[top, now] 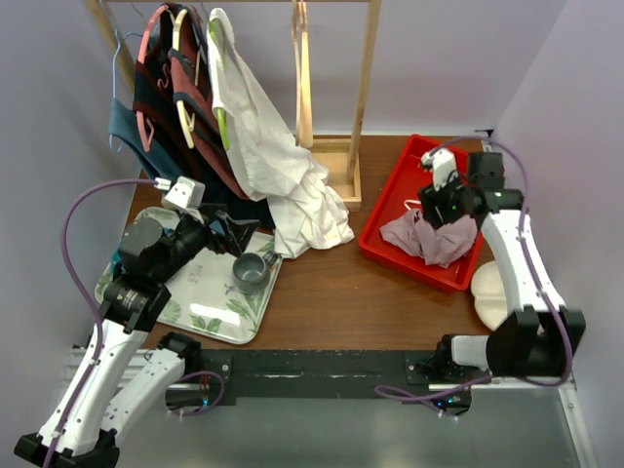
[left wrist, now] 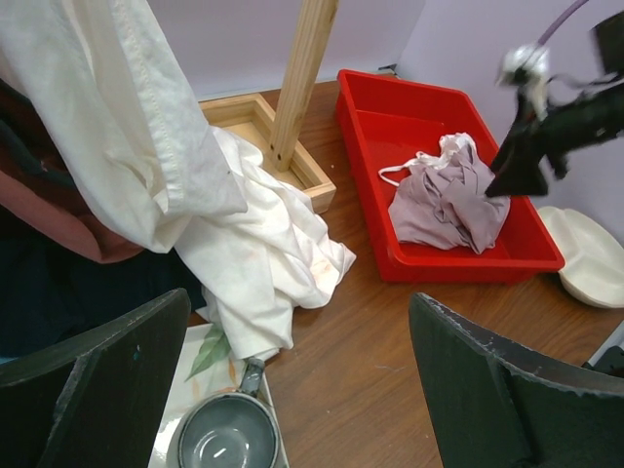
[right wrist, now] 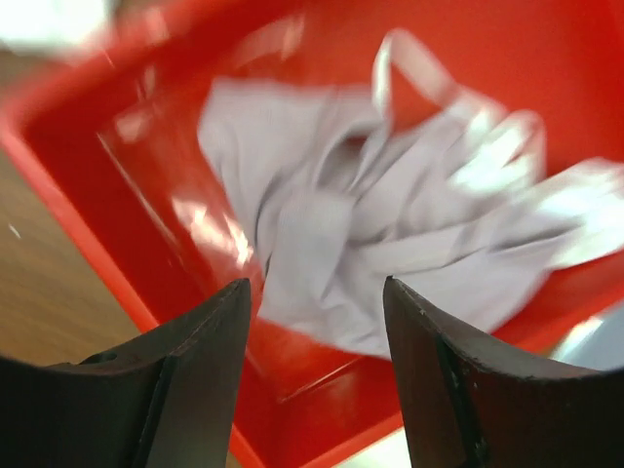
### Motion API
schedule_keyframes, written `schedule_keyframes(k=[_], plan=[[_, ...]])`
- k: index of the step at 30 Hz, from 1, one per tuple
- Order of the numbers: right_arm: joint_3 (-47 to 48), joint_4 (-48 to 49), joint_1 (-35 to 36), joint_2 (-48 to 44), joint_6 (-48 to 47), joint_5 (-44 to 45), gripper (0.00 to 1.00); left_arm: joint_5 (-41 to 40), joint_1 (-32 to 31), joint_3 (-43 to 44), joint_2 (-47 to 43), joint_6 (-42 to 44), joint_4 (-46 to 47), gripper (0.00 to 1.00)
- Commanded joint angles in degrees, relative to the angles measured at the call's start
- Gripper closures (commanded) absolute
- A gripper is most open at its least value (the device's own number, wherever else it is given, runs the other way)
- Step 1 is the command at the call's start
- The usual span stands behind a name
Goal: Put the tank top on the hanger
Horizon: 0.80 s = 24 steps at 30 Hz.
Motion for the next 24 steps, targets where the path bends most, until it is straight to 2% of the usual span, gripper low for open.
schedule_keyframes(k=[1, 4, 5, 6, 7, 8, 12, 16, 18, 22, 24], plan=[[-6.40, 5.07, 0.00, 4.00, 0.16, 5.41, 0.39, 0.97, -0.40, 1.17, -0.57, -0.93, 2.32, 0.00], [-8.52, 7.79, 0.00, 7.78, -0.11, 7.96, 0.43, 0.97, -0.40, 0.64, -0.57, -0.85, 2.41, 0.00], [-8.70, 8.23, 0.00, 8.49, -0.19, 8.23, 0.50, 0.97, -0.40, 0.64, -0.48, -0.85, 2.40, 0.00], [-8.70, 7.98, 0.00, 9.28, -0.54, 7.97, 0.79, 0.97, -0.40, 0.55, -0.56, -0.85, 2.32, 0.00], [-8.26, 7.45, 0.00, 9.20, -0.72, 7.27, 0.92, 0.88, -0.40, 0.47, -0.65, -0.76, 2.23, 0.00], [-7.74, 5.71, 0.00, 8.59, -0.90, 6.39, 1.00, 0.80, -0.40, 0.55, -0.74, -0.67, 2.06, 0.00], [-0.99, 0.17, 0.00, 0.34, -1.07, 2.61, 1.00, 0.71, -0.40, 0.99, -0.65, -0.50, 1.53, 0.00], [15.32, -3.53, -0.08, -6.08, -0.90, 3.40, 1.00, 3.07, -0.40, 1.08, 0.22, -1.81, 3.63, 0.00], [21.33, -5.38, 0.00, -6.36, -0.11, 2.00, 1.00, 4.13, -0.40, 1.17, 0.58, -2.77, 5.38, 0.00], [37.22, -6.96, 0.00, -5.49, 2.78, -7.48, 1.00, 7.20, -0.40, 1.17, 1.63, -5.15, 7.32, 0.00], [42.60, -7.84, 0.00, -3.56, 5.76, -16.09, 1.00, 8.79, -0.40, 1.17, 2.42, -5.50, 8.73, 0.00]])
